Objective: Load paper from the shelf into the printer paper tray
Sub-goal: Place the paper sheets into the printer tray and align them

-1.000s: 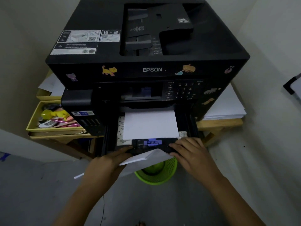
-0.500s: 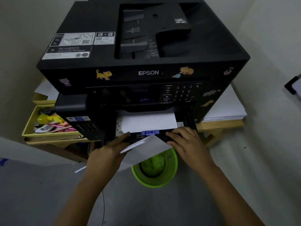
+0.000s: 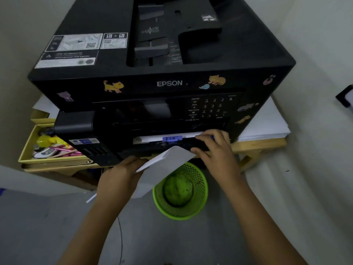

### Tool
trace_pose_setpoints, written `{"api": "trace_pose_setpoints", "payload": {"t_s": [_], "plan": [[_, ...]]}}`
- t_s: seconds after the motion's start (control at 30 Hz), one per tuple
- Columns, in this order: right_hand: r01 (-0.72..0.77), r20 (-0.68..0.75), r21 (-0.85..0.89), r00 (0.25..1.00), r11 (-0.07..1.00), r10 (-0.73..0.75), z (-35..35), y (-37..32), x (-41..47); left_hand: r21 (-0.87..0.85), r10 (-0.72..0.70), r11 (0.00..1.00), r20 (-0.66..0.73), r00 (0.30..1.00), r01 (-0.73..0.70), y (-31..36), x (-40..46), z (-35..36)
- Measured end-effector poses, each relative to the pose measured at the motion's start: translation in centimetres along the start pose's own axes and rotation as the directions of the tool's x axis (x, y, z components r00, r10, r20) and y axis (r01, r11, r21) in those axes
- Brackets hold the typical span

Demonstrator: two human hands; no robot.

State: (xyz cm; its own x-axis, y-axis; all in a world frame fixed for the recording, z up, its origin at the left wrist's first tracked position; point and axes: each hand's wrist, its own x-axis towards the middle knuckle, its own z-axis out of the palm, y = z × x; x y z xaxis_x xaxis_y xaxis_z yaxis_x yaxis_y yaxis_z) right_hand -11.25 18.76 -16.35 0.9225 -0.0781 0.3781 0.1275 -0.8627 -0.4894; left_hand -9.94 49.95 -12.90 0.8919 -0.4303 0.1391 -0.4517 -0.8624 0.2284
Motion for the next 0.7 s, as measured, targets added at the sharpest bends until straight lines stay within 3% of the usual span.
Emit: {"api": "trace_pose_setpoints", "payload": {"t_s": [0.13, 0.3, 0.7], "plan": [[0.012, -0.075, -0.072, 0.997, 0.997, -0.018, -0.3, 0.3, -1.0, -0.028, -0.071, 0.997, -0.034, 0.997, 0.07, -0.3, 0.7, 0.5], [-0.08, -0.201, -0.129, 0.978, 0.988, 0.053, -0.4, 0.6, -2.1, -0.015, -0.098, 0.995, -0.095, 0.991, 0.097, -0.2, 1.6, 1.2], [-0.074, -0.172, -0.008, 0.982, 0.997, 0.071, 0.4, 0.7, -0.9, -0.079, -0.111, 0.992, -0.2, 0.974, 0.097, -0.5, 3.1, 2.5]]}}
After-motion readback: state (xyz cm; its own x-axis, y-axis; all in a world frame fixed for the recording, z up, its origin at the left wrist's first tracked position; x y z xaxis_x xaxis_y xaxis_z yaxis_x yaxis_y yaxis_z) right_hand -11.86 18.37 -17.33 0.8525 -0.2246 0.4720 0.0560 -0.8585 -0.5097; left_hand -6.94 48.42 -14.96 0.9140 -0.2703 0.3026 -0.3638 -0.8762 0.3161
